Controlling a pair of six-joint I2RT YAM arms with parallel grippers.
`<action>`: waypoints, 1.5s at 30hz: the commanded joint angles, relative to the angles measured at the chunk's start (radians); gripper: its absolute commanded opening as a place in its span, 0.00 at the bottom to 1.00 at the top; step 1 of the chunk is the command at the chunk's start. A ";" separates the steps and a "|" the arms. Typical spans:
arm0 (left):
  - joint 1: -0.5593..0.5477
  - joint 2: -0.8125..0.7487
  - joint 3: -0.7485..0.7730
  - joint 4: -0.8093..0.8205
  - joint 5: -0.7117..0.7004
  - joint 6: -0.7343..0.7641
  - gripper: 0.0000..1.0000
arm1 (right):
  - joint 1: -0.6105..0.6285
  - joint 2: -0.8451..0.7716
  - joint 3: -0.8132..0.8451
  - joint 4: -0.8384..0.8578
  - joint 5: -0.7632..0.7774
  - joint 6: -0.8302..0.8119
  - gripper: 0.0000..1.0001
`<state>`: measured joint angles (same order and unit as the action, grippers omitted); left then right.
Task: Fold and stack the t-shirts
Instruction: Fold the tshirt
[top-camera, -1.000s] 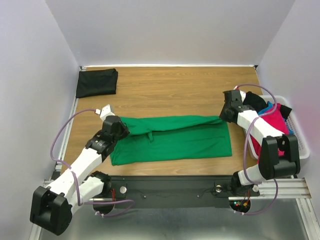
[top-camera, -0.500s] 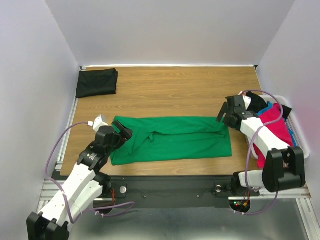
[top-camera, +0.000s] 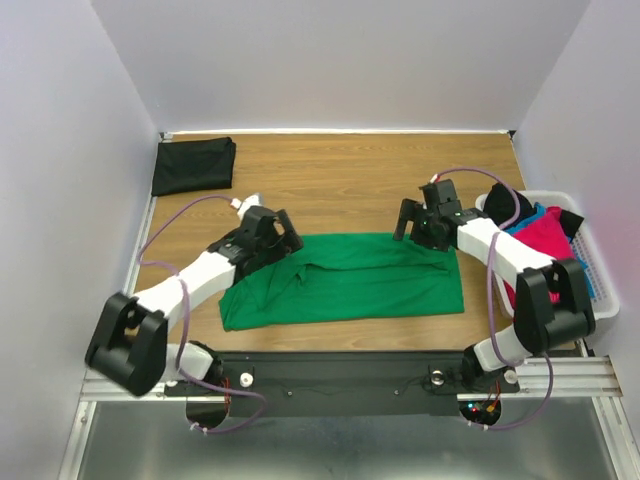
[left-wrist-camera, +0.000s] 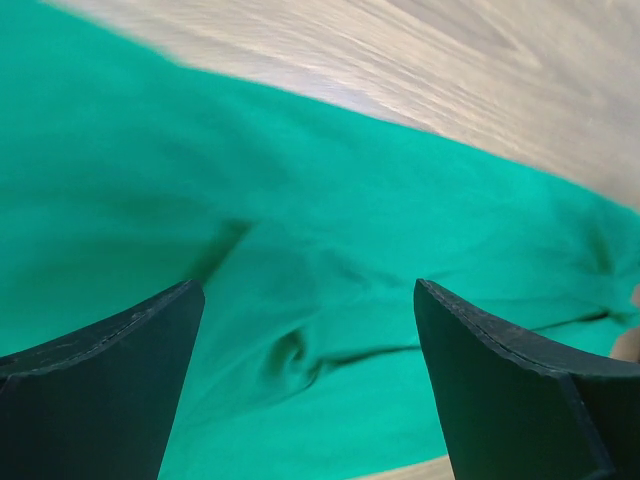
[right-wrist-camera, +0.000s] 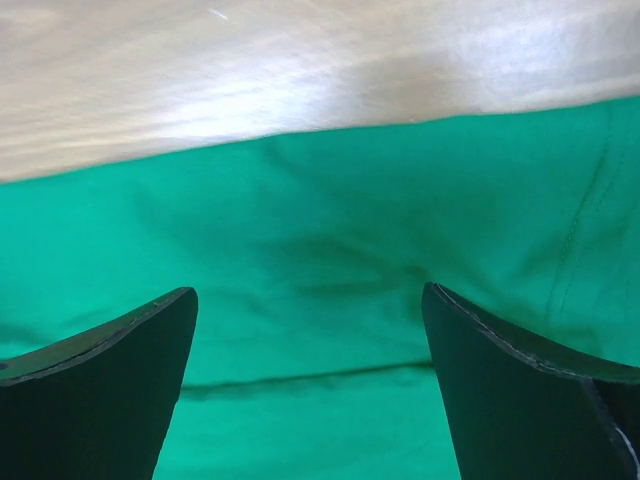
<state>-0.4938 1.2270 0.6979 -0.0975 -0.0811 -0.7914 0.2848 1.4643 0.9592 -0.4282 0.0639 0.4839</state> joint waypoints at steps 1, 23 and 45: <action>-0.061 0.116 0.113 0.093 0.026 0.073 0.98 | -0.004 0.080 0.015 0.032 0.001 -0.011 1.00; -0.356 0.139 -0.038 0.136 0.050 -0.107 0.94 | -0.006 0.136 -0.103 0.031 0.137 0.045 1.00; -0.166 0.158 0.170 -0.074 -0.212 0.012 0.99 | -0.006 0.125 -0.123 0.031 0.145 0.042 1.00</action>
<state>-0.6624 1.3342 0.8665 -0.2024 -0.2996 -0.8204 0.2829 1.5787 0.8795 -0.3832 0.1768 0.5205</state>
